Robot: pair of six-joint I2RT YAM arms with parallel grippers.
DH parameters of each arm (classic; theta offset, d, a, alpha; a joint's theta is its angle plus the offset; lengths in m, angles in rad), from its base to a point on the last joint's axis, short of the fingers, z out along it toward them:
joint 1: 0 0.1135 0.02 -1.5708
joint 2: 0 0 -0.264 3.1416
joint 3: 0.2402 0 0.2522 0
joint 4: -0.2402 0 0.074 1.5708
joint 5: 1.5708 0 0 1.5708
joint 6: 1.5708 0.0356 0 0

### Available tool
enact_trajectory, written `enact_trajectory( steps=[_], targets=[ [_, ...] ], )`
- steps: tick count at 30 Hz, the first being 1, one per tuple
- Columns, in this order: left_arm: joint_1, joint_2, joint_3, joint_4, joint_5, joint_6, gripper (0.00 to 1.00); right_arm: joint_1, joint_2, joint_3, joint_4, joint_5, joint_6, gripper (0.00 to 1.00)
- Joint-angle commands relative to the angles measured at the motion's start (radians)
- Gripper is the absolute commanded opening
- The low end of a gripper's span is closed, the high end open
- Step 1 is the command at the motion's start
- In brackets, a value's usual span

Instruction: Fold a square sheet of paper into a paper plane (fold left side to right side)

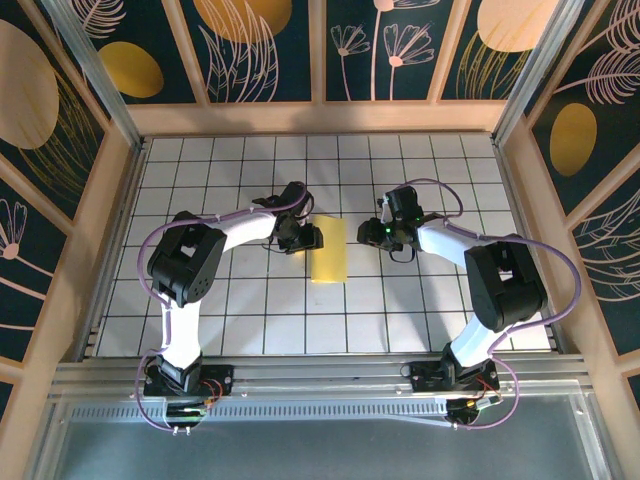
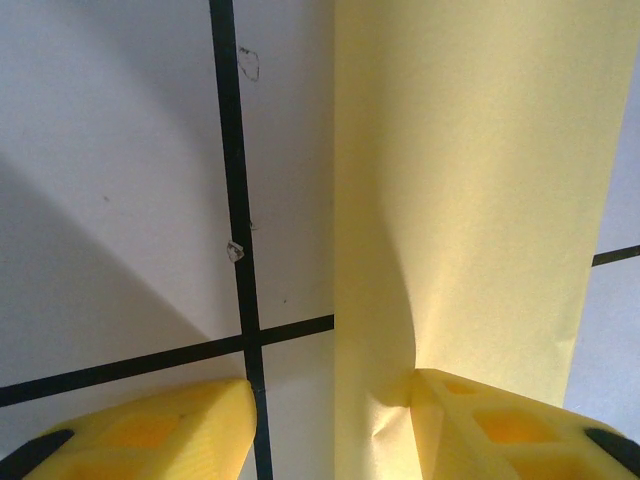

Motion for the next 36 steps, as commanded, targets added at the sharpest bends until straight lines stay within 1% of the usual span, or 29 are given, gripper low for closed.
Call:
enact_trajectory(
  steps=[1,14,17,21,25,36],
  targets=[
    [-0.025,0.139,-0.035,0.058,-0.021,-0.001,0.48,-0.008,-0.018,-0.02,0.03,-0.018,0.002,0.42],
    [-0.026,0.145,-0.024,0.044,-0.03,0.004,0.48,-0.003,-0.006,-0.019,0.04,-0.045,0.01,0.41],
    [-0.026,0.144,-0.026,0.044,-0.033,0.004,0.48,0.002,0.0,-0.019,0.051,-0.064,0.015,0.35],
    [-0.027,0.144,-0.026,0.044,-0.033,0.003,0.48,0.014,0.022,-0.015,0.072,-0.119,0.025,0.25],
    [-0.026,0.145,-0.026,0.044,-0.033,0.0,0.48,0.035,0.044,-0.015,0.113,-0.167,0.049,0.18],
    [-0.026,0.148,-0.026,0.045,-0.029,-0.007,0.48,0.051,0.066,-0.008,0.129,-0.157,0.066,0.17]
  ],
)
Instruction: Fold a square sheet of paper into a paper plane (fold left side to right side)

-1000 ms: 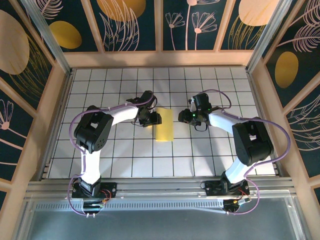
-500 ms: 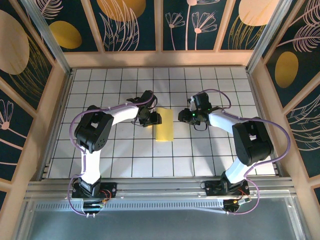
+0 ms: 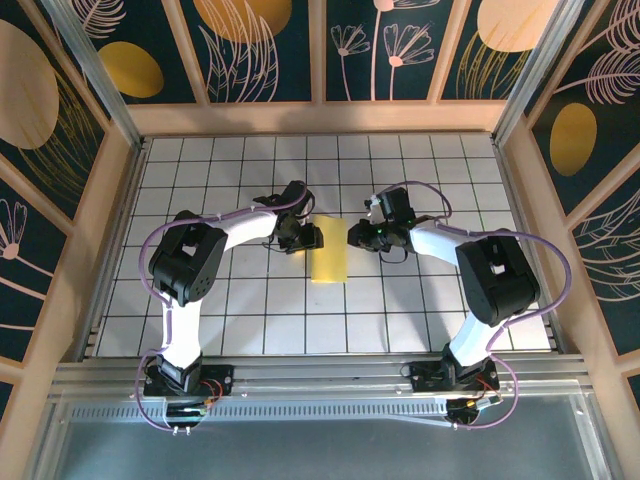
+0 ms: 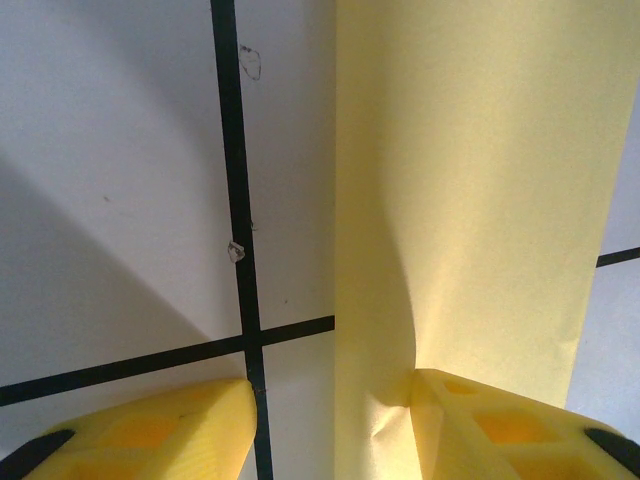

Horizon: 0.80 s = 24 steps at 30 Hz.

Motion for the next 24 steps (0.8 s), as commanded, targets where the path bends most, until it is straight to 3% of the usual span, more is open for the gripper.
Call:
enact_trajectory(
  steps=[1,19,24],
  targets=[
    [-0.025,0.139,-0.042,0.065,-0.028,-0.007,0.48,0.008,0.021,-0.007,0.024,-0.016,0.015,0.17],
    [-0.027,0.139,-0.048,0.066,-0.033,-0.008,0.48,0.039,0.072,0.031,0.029,-0.012,0.025,0.15],
    [-0.029,0.142,-0.044,0.059,-0.035,0.002,0.48,0.036,0.043,0.026,0.023,0.05,0.028,0.15]
  ],
)
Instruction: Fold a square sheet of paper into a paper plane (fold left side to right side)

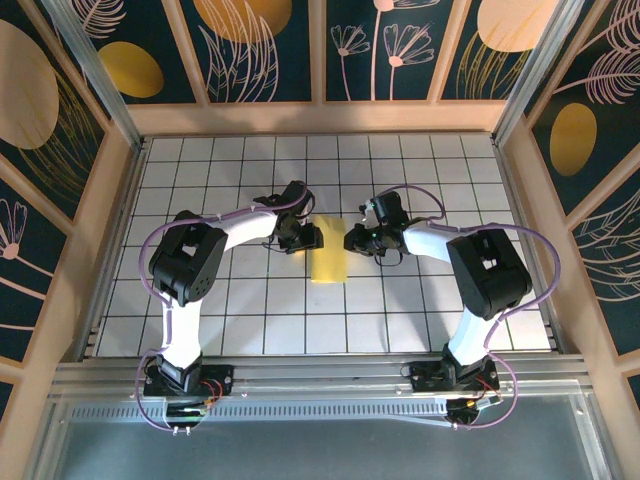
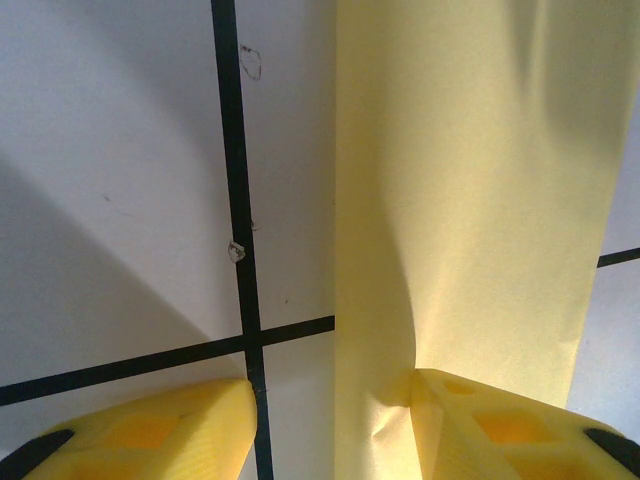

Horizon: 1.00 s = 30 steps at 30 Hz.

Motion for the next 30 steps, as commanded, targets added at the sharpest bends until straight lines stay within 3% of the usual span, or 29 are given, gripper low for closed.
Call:
enact_trajectory(
  steps=[1,30],
  targets=[
    [-0.029,0.142,-0.044,0.058,-0.031,0.003,0.48,0.006,-0.021,0.02,0.008,0.049,0.013,0.15],
    [-0.035,0.153,-0.032,0.052,-0.033,0.0,0.49,0.002,-0.027,0.02,0.014,0.011,0.013,0.14]
  ],
)
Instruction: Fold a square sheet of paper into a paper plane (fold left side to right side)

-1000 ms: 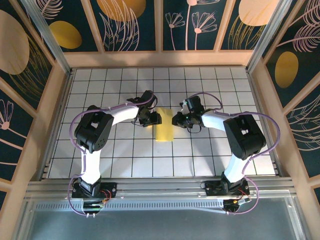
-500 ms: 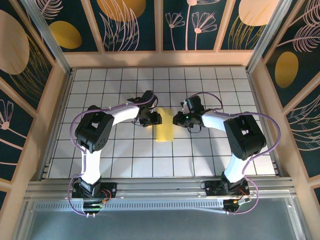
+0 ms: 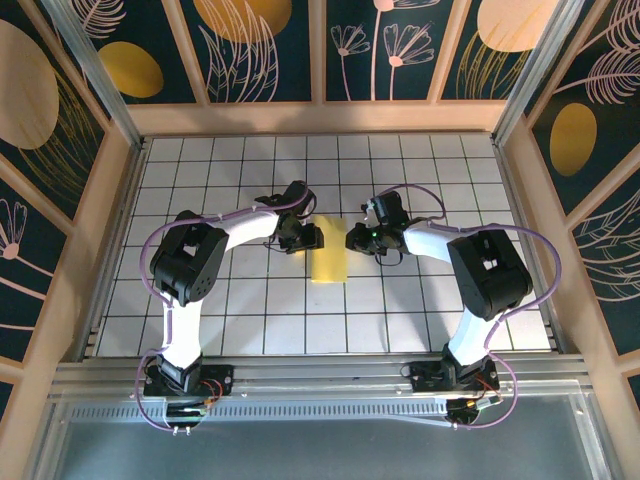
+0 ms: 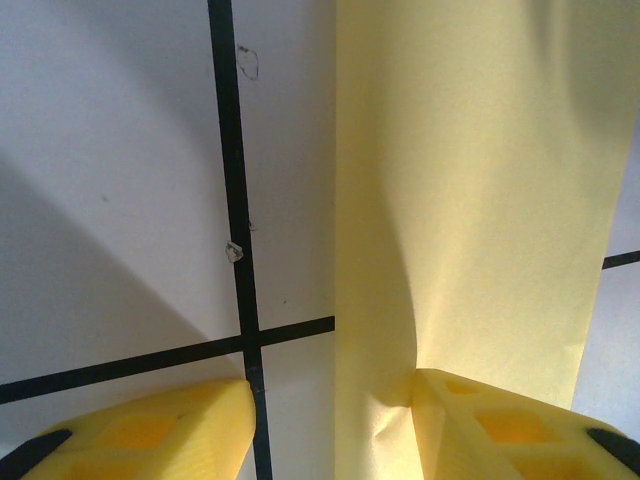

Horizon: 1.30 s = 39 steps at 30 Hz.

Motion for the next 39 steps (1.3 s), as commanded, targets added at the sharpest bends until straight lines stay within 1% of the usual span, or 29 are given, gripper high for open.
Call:
enact_trajectory(
  steps=[1,2,8,12,19,29,32,39],
  targets=[
    [-0.028,0.145,-0.045,0.065,-0.017,-0.001,0.49,0.003,-0.019,0.019,0.016,-0.038,0.014,0.14],
    [-0.028,0.146,-0.045,0.066,-0.017,0.0,0.49,0.004,-0.014,0.021,0.019,-0.051,0.016,0.14],
    [-0.028,0.146,-0.045,0.066,-0.019,0.0,0.49,0.018,0.023,0.033,0.05,-0.119,0.036,0.04],
    [-0.028,0.146,-0.046,0.065,-0.019,-0.001,0.49,0.023,0.049,0.045,0.052,-0.129,0.036,0.01],
    [-0.027,0.148,-0.045,0.065,-0.02,-0.002,0.49,0.025,0.094,0.057,0.034,-0.137,0.025,0.01],
    [-0.027,0.137,-0.052,0.076,-0.03,-0.001,0.49,0.025,0.148,0.029,-0.044,-0.073,-0.012,0.01],
    [-0.028,0.106,-0.055,0.088,-0.049,-0.004,0.49,0.025,0.158,0.02,-0.062,-0.047,-0.013,0.0],
    [-0.013,-0.021,-0.054,0.12,-0.085,-0.007,0.56,0.024,0.179,0.001,-0.087,0.001,-0.018,0.0]
  ],
)
